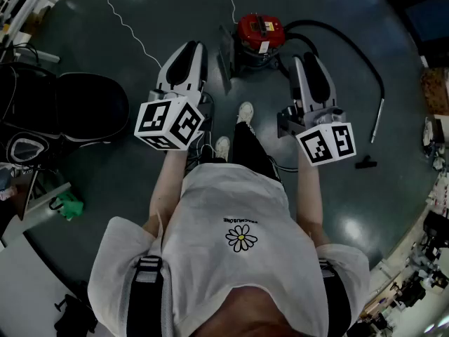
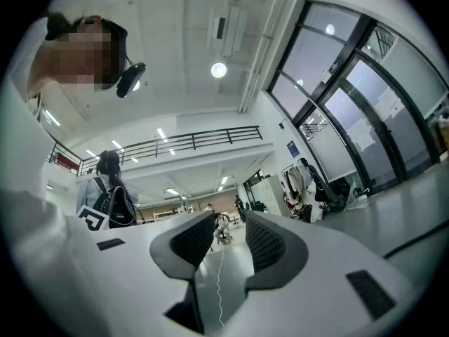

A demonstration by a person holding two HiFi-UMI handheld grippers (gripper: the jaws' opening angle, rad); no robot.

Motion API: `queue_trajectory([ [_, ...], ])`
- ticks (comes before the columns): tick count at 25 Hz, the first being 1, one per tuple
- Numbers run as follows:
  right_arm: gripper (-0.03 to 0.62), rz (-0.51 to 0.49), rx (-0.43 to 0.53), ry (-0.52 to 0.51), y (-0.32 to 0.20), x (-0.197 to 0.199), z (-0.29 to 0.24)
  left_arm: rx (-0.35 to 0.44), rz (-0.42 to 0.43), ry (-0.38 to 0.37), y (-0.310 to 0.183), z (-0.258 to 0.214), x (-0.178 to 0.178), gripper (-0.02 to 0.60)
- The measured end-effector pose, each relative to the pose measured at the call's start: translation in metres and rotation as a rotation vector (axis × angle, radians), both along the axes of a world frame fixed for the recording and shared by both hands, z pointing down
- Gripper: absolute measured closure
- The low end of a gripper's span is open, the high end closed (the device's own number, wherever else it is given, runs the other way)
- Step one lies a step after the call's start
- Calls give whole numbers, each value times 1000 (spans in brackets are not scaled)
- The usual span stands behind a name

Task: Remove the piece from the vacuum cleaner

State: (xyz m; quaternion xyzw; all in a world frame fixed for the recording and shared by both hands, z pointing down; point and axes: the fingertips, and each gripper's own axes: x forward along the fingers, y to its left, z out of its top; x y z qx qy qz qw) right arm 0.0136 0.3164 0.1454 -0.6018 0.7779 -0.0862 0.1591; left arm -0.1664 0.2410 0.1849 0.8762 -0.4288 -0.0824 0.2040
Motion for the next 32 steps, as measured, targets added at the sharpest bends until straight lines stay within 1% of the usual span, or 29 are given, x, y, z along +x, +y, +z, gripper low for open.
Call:
queue_trajectory([
  [1,471,1,-13,-2,-13,7,10,-18,3,-5,-12,7,6,542],
  [2,471,4,-27,-1,-27,15,19,-39,7,-9,-25,14,13,516],
  [4,471,16,-66,23,-59,32,42,-100,10,-15,-55,34,31,413],
  [5,470,18,-97,53,-77,40,56,-142,8,-14,-72,47,40,394],
  [6,470,9,-136,92,-97,46,72,-183,5,-16,-89,62,48,394],
  [8,471,-55,-222,162,-141,52,110,-253,0,-38,-125,91,65,394],
  [11,473,-178,-353,198,-209,66,168,-358,2,-87,-182,137,99,394],
  [12,501,-193,-395,219,-230,73,186,-393,-3,-103,-200,152,109,394],
  [13,583,-196,-433,252,-251,81,205,-422,-11,-121,-218,167,118,394],
  [15,583,-207,-503,320,-292,93,245,-467,-32,-160,-251,197,131,394],
  [17,583,-237,-577,327,-326,101,287,-515,-54,-188,-280,230,139,394],
  [19,583,-273,-668,321,-351,108,332,-575,-77,-200,-303,266,145,394],
  [21,583,-310,-771,338,-375,113,382,-634,-93,-213,-325,303,152,394],
  [25,583,-396,-969,386,-411,107,490,-775,-134,-219,-363,398,160,394],
  [27,583,-436,-1046,421,-426,101,539,-849,-131,-264,-374,451,164,394],
  [30,583,-450,-1173,471,-445,102,601,-951,-87,-375,-381,524,168,394],
  [32,583,-451,-1276,507,-447,106,633,-1014,-50,-403,-380,561,170,394],
])
